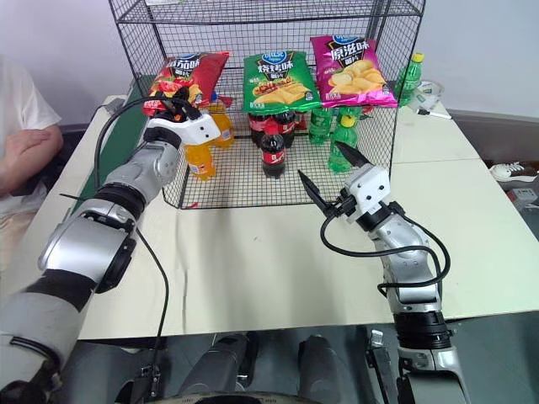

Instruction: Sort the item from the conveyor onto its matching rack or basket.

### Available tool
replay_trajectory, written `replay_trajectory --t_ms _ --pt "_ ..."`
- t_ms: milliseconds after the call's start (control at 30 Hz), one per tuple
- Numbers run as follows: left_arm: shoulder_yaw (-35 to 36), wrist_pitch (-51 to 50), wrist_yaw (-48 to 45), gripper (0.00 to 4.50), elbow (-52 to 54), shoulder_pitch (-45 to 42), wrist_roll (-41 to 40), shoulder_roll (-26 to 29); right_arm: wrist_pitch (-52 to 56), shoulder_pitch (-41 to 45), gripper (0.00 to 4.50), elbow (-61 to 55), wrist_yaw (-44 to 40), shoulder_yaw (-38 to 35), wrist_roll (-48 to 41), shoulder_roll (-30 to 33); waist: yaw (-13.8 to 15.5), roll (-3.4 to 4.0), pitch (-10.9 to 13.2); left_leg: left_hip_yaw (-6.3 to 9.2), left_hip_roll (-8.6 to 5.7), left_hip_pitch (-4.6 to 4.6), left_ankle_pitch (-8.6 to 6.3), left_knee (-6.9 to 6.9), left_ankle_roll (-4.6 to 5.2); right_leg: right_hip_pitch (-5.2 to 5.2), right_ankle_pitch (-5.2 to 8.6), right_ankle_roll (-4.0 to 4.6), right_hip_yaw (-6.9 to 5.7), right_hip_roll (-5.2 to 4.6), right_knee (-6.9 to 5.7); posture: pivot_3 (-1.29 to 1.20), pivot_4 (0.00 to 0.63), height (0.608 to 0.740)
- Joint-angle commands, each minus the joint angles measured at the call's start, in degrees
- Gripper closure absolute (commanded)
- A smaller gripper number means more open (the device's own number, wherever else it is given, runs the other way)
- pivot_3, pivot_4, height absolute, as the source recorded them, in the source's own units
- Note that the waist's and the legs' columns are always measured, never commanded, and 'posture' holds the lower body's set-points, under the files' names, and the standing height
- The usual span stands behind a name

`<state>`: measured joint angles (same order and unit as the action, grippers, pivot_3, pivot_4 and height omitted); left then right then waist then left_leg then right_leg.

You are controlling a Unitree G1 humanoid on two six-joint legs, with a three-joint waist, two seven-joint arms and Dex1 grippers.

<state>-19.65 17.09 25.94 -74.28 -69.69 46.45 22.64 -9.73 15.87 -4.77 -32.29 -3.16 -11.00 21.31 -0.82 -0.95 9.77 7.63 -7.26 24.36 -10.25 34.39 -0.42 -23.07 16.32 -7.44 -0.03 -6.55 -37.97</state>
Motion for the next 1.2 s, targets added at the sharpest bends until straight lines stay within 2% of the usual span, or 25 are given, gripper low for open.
replay_trajectory --t_ms 33,67,267,533,667,800,867,933,1000,1067,1133,1200 --pt "1.52 1.85 -2.45 3.97 -0.34 -1.62 -4.27 -0.14 0.02 0.75 0.00 -3.05 0.36 -0.20 -0.67 0.11 0.07 0.00 0.00 0.00 0.00 0.00 0.00 0.01 0.00 0.00 0.00 0.00 0.00 0.00 0.00 0.00 0.150 0.740" --pt "1.37 2.13 -2.79 3.69 -0.18 -1.51 -4.72 -0.01 0.15 0.70 0.00 -3.12 0.37 -0.21 -0.79 0.03 0.12 0.00 0.00 0.00 0.00 0.00 0.00 0.03 0.00 0.01 0.00 0.00 0.00 0.00 0.00 0.00 0.150 0.740" --pt "-0.25 5.23 -1.05 0.90 3.48 -0.14 -5.36 2.42 0.80 0.14 0.00 -3.65 -0.14 -0.16 -1.39 0.05 0.30 0.00 -0.02 0.07 -0.01 -0.03 -0.04 0.31 0.05 0.23 0.00 0.00 -0.08 0.00 -0.02 0.00 0.150 0.740" --pt "2.24 7.73 -5.72 0.90 22.62 9.73 -8.57 8.06 0.89 0.21 0.00 -3.04 -0.49 0.36 -1.72 -0.31 0.04 0.00 -0.02 0.08 -0.02 0.02 -0.08 0.40 0.10 0.20 0.00 0.00 -0.05 -0.01 -0.03 0.00 0.150 0.740" --pt "4.91 7.81 -14.48 0.90 41.70 19.75 -12.65 11.93 0.65 0.73 0.00 -2.04 -1.30 0.71 -1.98 -0.28 -0.07 0.01 -0.01 0.06 -0.01 0.03 -0.08 0.38 0.10 0.14 0.00 0.00 0.00 -0.01 -0.03 0.00 0.150 0.740" --pt "11.59 7.44 -28.08 0.90 55.35 28.99 -29.11 13.90 0.60 0.55 0.00 -1.76 -1.89 -0.02 -2.44 0.38 -0.06 0.02 -0.01 0.06 0.01 0.07 -0.08 0.39 0.10 0.07 -0.01 0.03 0.04 0.00 -0.05 0.00 0.150 0.740" --pt "13.91 4.50 -39.27 0.90 63.96 35.16 -43.35 14.28 0.48 0.18 0.00 -1.48 -2.36 -0.62 -2.66 0.91 -0.13 0.07 -0.04 0.05 0.02 0.07 -0.08 0.39 0.10 0.08 -0.01 0.04 0.05 -0.01 -0.04 0.00 0.150 0.740" --pt "16.66 2.39 -44.67 0.90 70.58 40.25 -50.60 15.29 0.36 -0.17 0.00 -1.38 -2.93 -1.06 -2.91 1.43 -0.17 0.09 -0.04 0.04 0.02 0.06 -0.08 0.37 0.10 0.08 0.00 0.05 0.07 -0.07 -0.02 0.00 0.150 0.740" --pt "20.38 -5.78 -50.98 0.90 77.10 45.82 -62.85 15.88 0.50 -0.57 0.00 -1.72 -3.74 -1.66 -3.58 2.16 -0.07 0.10 -0.04 0.05 0.03 0.06 -0.09 0.38 0.10 0.08 0.00 0.06 0.07 -0.09 -0.02 0.00 0.150 0.740" --pt "26.67 -17.09 -56.83 0.90 80.98 55.62 -73.55 19.28 1.81 -2.31 0.00 -3.36 -7.26 -3.31 -6.71 4.89 -0.20 0.13 -0.04 0.06 0.04 0.05 -0.09 0.38 0.11 0.10 -0.01 0.08 0.08 -0.13 -0.02 0.00 0.150 0.740" --pt "31.64 -27.72 -58.97 0.90 81.83 63.00 -79.56 22.23 3.59 -5.05 0.00 -5.47 -12.44 -4.11 -10.36 8.54 -0.32 0.24 -0.01 0.04 0.07 0.02 -0.12 0.33 0.16 0.10 0.01 0.10 0.15 -0.15 0.01 0.00 0.150 0.740" --pt "36.28 -27.03 -62.54 0.90 83.27 68.39 -80.65 23.84 5.93 -7.42 0.00 -6.77 -16.43 -5.42 -14.00 11.88 -0.21 0.26 0.03 0.03 0.08 0.03 -0.14 0.25 0.19 0.05 0.04 0.13 0.17 -0.12 0.01 0.00 0.150 0.740"
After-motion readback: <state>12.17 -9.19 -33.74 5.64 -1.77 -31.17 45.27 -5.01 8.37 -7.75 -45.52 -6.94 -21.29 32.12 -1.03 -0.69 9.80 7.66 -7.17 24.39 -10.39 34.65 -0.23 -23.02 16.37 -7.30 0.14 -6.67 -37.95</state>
